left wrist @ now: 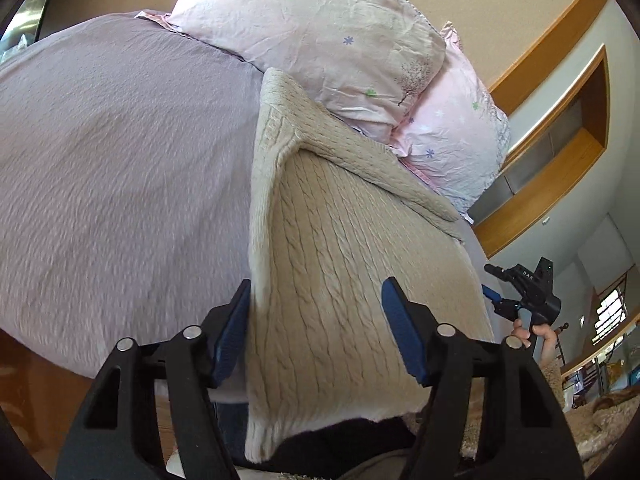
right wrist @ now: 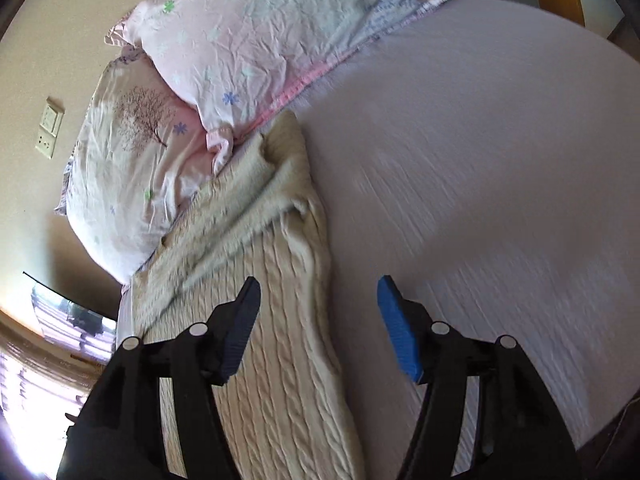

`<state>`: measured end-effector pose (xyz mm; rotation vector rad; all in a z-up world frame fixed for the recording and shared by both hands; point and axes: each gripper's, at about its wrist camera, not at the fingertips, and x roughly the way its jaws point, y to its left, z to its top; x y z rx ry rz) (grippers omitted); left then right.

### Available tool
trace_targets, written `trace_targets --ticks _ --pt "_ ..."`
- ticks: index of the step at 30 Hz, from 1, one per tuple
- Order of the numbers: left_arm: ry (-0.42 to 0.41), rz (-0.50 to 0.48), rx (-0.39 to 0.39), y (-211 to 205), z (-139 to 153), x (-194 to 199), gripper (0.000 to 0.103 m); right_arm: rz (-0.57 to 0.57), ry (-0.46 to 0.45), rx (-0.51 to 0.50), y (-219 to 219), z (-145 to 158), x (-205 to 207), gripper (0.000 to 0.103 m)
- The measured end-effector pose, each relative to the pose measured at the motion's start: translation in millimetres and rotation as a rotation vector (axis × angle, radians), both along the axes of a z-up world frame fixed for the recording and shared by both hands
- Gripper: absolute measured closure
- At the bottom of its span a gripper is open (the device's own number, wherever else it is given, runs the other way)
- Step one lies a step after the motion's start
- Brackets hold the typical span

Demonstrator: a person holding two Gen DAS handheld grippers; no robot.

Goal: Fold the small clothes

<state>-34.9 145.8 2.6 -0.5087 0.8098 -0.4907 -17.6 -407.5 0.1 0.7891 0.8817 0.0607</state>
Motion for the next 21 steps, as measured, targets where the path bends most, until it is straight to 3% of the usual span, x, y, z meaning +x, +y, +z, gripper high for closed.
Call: trace_targets --ticks 4,7,8,9,10,11,16,19,21 --pt "-0.001 -0.012 -0.103 2 -9 -26 0.049 0.215 -0.001 0.152 21 -13 -45 0.065" --pt "0.037 -0.031 -0.173 3 -19 -36 0.065 0.333 -0.010 0.139 43 -10 -67 0.072" --pt "0.041 -0.026 -0.171 2 -21 -38 0.072 0.359 -0.009 0.127 47 -8 -72 0.078" --pt "0.044 -0.023 -0.156 1 -21 -39 0.076 0.383 -0.011 0.127 51 -6 -71 0.095" --pt "0.050 -0.022 -0.139 -1 -22 -38 0.086 0.399 -0.024 0.135 54 -4 -69 0.096" --pt "0.057 -0.019 -0.129 -2 -22 -37 0.094 0.403 -0.047 0.140 55 1 -66 0.096" --pt "0.012 -0.041 -0.180 0 6 -7 0.097 0.378 -0.254 0.133 50 52 -30 0.096" --pt "-0.069 -0.012 -0.240 7 41 44 0.097 0.311 -0.388 0.108 41 86 24 0.096" --pt "-0.089 0.052 -0.261 8 59 95 0.097 0.227 -0.424 0.125 34 92 72 0.096"
